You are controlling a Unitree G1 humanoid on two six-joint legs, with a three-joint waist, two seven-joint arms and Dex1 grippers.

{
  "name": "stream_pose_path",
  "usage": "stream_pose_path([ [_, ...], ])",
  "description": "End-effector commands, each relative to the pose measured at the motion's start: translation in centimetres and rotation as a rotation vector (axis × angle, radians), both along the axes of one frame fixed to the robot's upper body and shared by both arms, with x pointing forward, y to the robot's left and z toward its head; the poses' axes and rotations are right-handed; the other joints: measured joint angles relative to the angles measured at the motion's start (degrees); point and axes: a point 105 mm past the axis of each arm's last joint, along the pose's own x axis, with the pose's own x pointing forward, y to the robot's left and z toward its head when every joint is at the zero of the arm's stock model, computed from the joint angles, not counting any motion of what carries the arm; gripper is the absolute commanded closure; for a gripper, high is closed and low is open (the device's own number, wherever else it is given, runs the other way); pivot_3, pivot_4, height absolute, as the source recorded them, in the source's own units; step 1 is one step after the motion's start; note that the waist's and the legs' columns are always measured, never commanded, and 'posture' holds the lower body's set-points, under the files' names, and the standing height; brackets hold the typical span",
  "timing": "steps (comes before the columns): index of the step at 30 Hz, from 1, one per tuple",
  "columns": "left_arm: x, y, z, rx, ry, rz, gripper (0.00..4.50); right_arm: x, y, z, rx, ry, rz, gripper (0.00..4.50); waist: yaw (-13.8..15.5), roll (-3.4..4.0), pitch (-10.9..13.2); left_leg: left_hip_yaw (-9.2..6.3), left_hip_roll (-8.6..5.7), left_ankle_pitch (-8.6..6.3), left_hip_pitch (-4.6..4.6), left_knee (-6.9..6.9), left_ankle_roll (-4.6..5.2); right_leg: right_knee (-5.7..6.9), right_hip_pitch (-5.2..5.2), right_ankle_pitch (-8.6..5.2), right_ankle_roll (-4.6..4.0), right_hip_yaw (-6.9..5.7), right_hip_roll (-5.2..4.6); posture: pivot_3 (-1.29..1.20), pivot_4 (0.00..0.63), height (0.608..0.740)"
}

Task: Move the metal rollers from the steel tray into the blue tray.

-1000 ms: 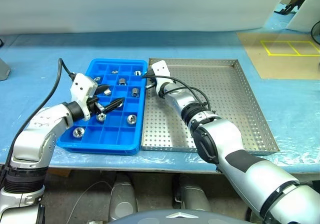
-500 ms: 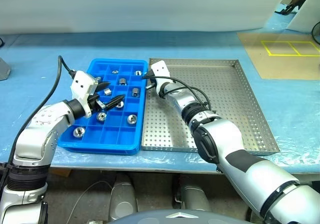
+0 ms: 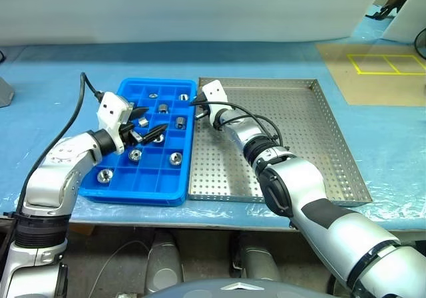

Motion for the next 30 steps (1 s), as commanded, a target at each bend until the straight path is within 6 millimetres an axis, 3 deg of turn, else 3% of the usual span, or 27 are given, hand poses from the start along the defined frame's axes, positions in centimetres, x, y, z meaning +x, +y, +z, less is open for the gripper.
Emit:
stream_pose_path([
  [1, 0.1, -0.2, 1.0, 0.008, -0.046, -0.016, 0.45, 0.3, 0.3, 1.4, 0.018, -0.042, 0.006, 4.44, -0.08, 0.00, 0.00, 0.00, 0.00, 0.00, 0.00, 0.00, 0.00, 0.00, 0.00, 0.00, 0.00, 0.00, 0.00, 0.08, 0.150, 0.740],
  [8, 0.3, -0.1, 0.9, 0.008, -0.043, -0.021, 0.45, 0.4, -0.1, 1.4, 0.007, -0.041, 0.014, 4.44, -0.16, 0.00, 0.00, 0.00, 0.00, 0.00, 0.00, 0.00, 0.00, 0.00, 0.00, 0.00, 0.00, 0.00, 0.00, 0.07, 0.150, 0.740],
  [11, 0.3, -0.1, 0.9, 0.008, -0.045, -0.021, 0.45, 0.3, 0.1, 1.4, -0.014, -0.058, 0.037, 3.89, -0.17, 0.00, 0.00, 0.00, 0.00, 0.00, 0.00, 0.00, 0.00, 0.00, 0.00, 0.00, 0.00, 0.00, 0.00, 0.08, 0.150, 0.740],
  [16, 0.2, -0.1, 0.9, 0.008, -0.046, -0.019, 0.45, 0.4, -0.5, 0.7, -0.012, -0.010, -0.029, 2.18, -0.17, 0.00, 0.00, 0.00, 0.00, 0.00, 0.00, 0.00, 0.00, 0.00, 0.00, 0.00, 0.00, 0.00, 0.00, 0.08, 0.150, 0.740],
  [20, 0.1, -0.2, 0.9, 0.013, -0.047, -0.023, 0.45, 0.2, -0.4, 0.0, -0.040, 0.008, -0.014, 2.18, -0.17, 0.00, 0.00, 0.00, 0.00, 0.00, 0.00, 0.00, 0.00, 0.00, 0.00, 0.00, 0.00, 0.00, 0.00, 0.08, 0.150, 0.740],
  [30, 0.0, 0.0, 1.0, 0.024, -0.046, -0.021, 0.45, 0.6, -1.0, 0.7, 0.007, -0.017, -0.087, 2.18, -0.16, 0.00, 0.00, 0.00, 0.00, 0.01, 0.00, 0.00, -0.01, 0.00, 0.00, 0.00, 0.00, 0.00, 0.00, 0.09, 0.150, 0.740],
])
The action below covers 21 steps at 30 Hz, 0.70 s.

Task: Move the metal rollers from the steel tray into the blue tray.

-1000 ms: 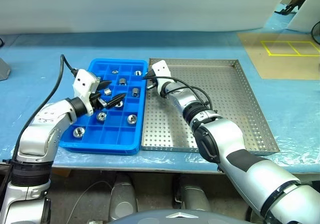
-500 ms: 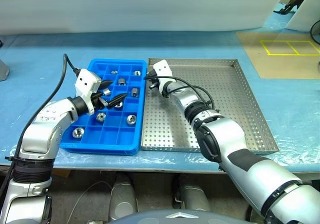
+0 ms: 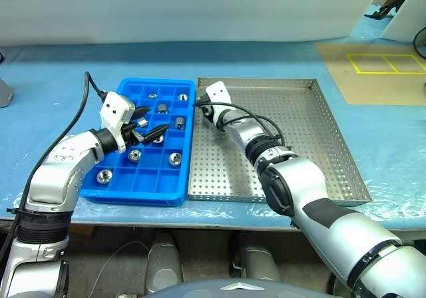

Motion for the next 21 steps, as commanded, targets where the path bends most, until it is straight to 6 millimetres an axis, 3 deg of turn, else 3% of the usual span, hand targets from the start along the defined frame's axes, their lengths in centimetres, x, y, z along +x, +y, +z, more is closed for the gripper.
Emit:
stream_pose_path([
  [1, -0.3, -0.2, 1.3, 0.015, -0.054, -0.014, 0.45, 0.2, 0.6, 1.2, 0.036, -0.039, 0.002, 2.18, 0.00, 0.00, 0.00, 0.00, 0.00, 0.00, 0.00, 0.00, 0.00, 0.00, 0.00, 0.00, 0.00, 0.00, 0.00, 0.09, 0.150, 0.740],
  [10, -0.6, 0.0, 1.2, 0.014, -0.050, -0.002, 0.45, -0.3, 2.4, 1.7, 0.067, -0.047, 0.062, 2.18, 0.05, 0.00, 0.00, 0.00, 0.00, 0.00, 0.00, 0.00, 0.00, 0.00, 0.00, 0.00, 0.00, 0.00, 0.00, 0.12, 0.150, 0.740],
  [21, -0.8, 0.1, 0.9, 0.017, -0.050, 0.017, 0.45, -0.3, 2.9, 2.2, 0.060, -0.071, 0.061, 2.18, 0.03, 0.00, 0.00, -0.01, 0.00, 0.00, 0.00, -0.01, 0.00, 0.00, 0.00, 0.00, 0.00, 0.00, 0.00, 0.14, 0.150, 0.740],
])
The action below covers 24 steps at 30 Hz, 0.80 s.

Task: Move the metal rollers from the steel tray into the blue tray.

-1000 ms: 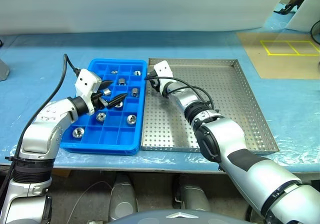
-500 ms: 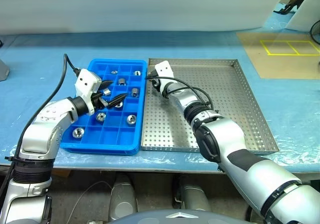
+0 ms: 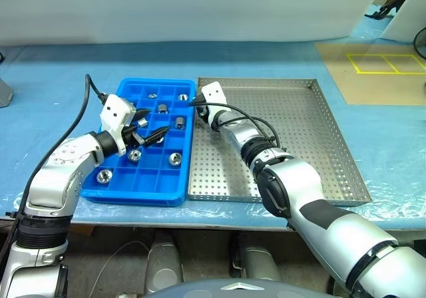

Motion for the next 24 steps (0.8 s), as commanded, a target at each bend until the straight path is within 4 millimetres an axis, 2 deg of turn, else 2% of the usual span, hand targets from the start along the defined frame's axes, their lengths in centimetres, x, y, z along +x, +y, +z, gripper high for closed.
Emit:
stream_pose_path([
  [1, -0.3, 0.2, 1.2, 0.008, -0.049, 0.005, 0.45, 0.2, 1.2, 2.2, 0.023, -0.068, 0.027, 2.18, -0.01, 0.00, 0.00, 0.00, 0.00, 0.00, 0.00, 0.00, 0.00, 0.00, 0.00, 0.00, 0.00, 0.00, 0.00, 0.14, 0.150, 0.740],
  [6, -0.3, 0.2, 1.3, 0.007, -0.049, 0.010, 0.45, 0.0, 1.9, 2.5, 0.025, -0.081, 0.052, 2.18, -0.03, 0.00, 0.00, 0.00, 0.00, 0.00, 0.00, 0.00, 0.00, 0.00, 0.00, 0.00, 0.00, 0.00, 0.00, 0.14, 0.150, 0.740],
  [9, -0.2, 0.2, 1.2, 0.006, -0.048, 0.011, 0.45, -0.1, 2.3, 2.9, 0.026, -0.098, 0.076, 2.70, -0.07, 0.00, 0.00, -0.01, 0.00, 0.00, 0.01, -0.01, 0.00, 0.00, -0.01, 0.00, 0.00, 0.00, 0.00, 0.14, 0.150, 0.740],
  [14, -0.2, 0.1, 1.1, 0.002, -0.045, 0.011, 0.45, 0.1, 1.8, 2.7, 0.005, -0.095, 0.055, 4.48, 0.02, 0.01, 0.00, -0.01, 0.00, 0.00, 0.00, -0.01, 0.00, 0.00, -0.01, 0.00, 0.00, 0.00, 0.00, 0.14, 0.150, 0.740],
  [18, -0.2, 0.0, 1.1, -0.001, -0.045, 0.008, 0.45, 0.1, 1.6, 2.5, 0.007, -0.094, 0.055, 4.48, 0.12, 0.01, 0.00, -0.01, -0.01, 0.00, 0.00, -0.01, 0.00, 0.00, 0.00, 0.00, 0.00, 0.00, 0.00, 0.13, 0.150, 0.740],
  [24, -0.1, -0.5, 1.0, -0.009, -0.041, -0.006, 0.45, 0.8, -0.5, 2.3, 0.021, -0.081, -0.020, 4.48, 0.11, 0.01, 0.00, -0.01, -0.01, 0.00, 0.00, -0.01, 0.00, 0.00, 0.00, 0.00, 0.00, 0.00, 0.00, 0.11, 0.150, 0.740],
])
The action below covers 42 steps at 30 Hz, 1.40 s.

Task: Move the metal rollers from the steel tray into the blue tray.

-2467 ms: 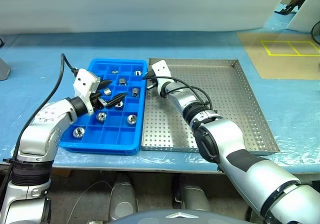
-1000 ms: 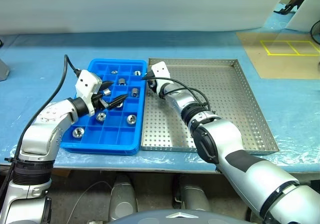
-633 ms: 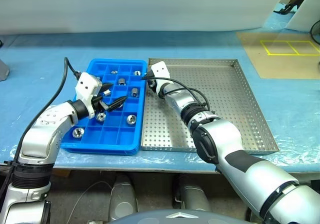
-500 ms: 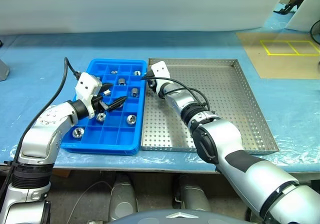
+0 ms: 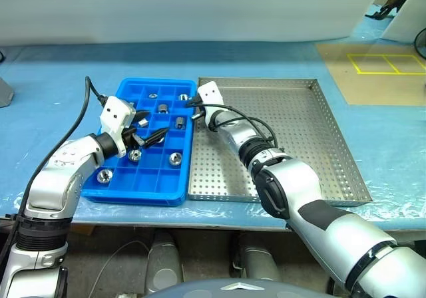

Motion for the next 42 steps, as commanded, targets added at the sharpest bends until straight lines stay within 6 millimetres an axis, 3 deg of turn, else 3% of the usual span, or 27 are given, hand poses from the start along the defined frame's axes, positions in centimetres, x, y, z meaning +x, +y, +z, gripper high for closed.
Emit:
stream_pose_path([
  [1, -0.1, -0.7, 1.2, -0.008, -0.049, -0.027, 0.45, 0.8, -0.7, 2.2, 0.038, -0.057, -0.024, 4.48, 0.00, 0.00, 0.00, 0.00, 0.00, 0.00, 0.00, 0.00, 0.00, 0.00, 0.00, 0.00, 0.00, 0.00, 0.00, 0.10, 0.150, 0.740],
  [6, 0.0, -1.3, 1.1, -0.027, -0.046, -0.054, 0.45, 1.1, -1.3, 4.4, 0.178, -0.094, 0.030, 4.48, -0.13, 0.00, 0.00, 0.00, 0.00, 0.00, 0.00, 0.01, 0.00, 0.00, 0.00, 0.00, 0.00, 0.00, 0.00, 0.07, 0.150, 0.740],
  [10, -0.3, -2.1, 1.2, -0.056, -0.030, -0.114, 0.45, -0.2, -2.6, 6.6, 0.275, -0.161, 0.246, 4.48, -0.08, 0.00, 0.00, 0.00, 0.00, -0.01, -0.02, 0.02, 0.03, -0.02, 0.03, 0.01, 0.00, 0.00, 0.01, 0.04, 0.150, 0.740],
  [14, -1.0, -2.0, 0.4, -0.053, 0.011, -0.159, 0.45, -6.7, -5.2, 5.2, 0.198, -0.123, 0.501, 4.48, 1.16, -0.01, -0.04, -0.03, 0.01, -0.04, 0.04, -0.02, 0.09, -0.28, 0.28, -0.03, 0.08, -0.05, 0.03, 0.00, 0.150, 0.740],
  [17, -1.1, -1.7, 0.0, -0.061, 0.037, -0.179, 0.45, -10.2, -8.3, 3.9, 0.159, -0.030, 0.515, 4.48, 1.17, 0.03, -0.02, -0.01, -0.05, -0.05, 0.02, -0.04, 0.09, -0.44, 0.34, -0.12, 0.25, 0.03, 0.05, -0.05, 0.150, 0.740],
  [19, -1.1, -2.0, -0.1, -0.074, 0.051, -0.208, 0.45, -11.5, -10.1, 3.7, 0.149, 0.015, 0.485, 4.48, 0.94, 0.05, -0.01, -0.01, -0.05, -0.02, 0.09, -0.07, 0.04, -0.43, 0.34, -0.12, 0.24, 0.07, 0.07, -0.08, 0.150, 0.740],
  [22, -0.9, -3.2, -0.3, -0.078, 0.060, -0.269, 0.45, -11.9, -11.5, 3.8, 0.126, 0.027, 0.418, 4.48, -0.08, 0.04, -0.02, 0.01, -0.01, -0.01, 0.43, -0.15, 0.03, -0.36, 0.42, -0.22, 0.50, 0.21, 0.21, -0.12, 0.150, 0.740],
  [25, -0.5, -3.7, 0.1, -0.080, 0.054, -0.303, 0.45, -12.8, -11.6, 3.9, 0.111, 0.032, 0.423, 4.48, -0.51, 0.04, -0.03, 0.01, -0.03, 0.03, 0.81, -0.35, -0.03, -0.34, 0.56, -0.24, 0.54, 0.35, 0.31, -0.15, 0.150, 0.740],
  [33, -0.1, -3.3, 0.2, -0.054, 0.061, -0.345, 0.45, -13.2, -14.1, 3.6, 0.047, 0.037, 0.340, 4.48, -2.04, 0.06, -0.04, 0.05, -0.16, 0.00, 0.81, -0.35, 0.02, -0.43, 0.54, -0.20, 0.59, 0.66, 0.39, -0.21, 0.150, 0.740],
  [42, -0.4, -3.7, -0.3, -0.050, 0.068, -0.356, 0.45, -12.7, -13.3, 3.0, 0.053, 0.043, 0.335, 4.48, -2.32, 0.06, -0.05, 0.10, -0.15, -0.02, 0.71, -0.44, 0.04, -0.67, 0.51, 0.02, 0.21, 0.67, 0.43, -0.19, 0.150, 0.740],
])
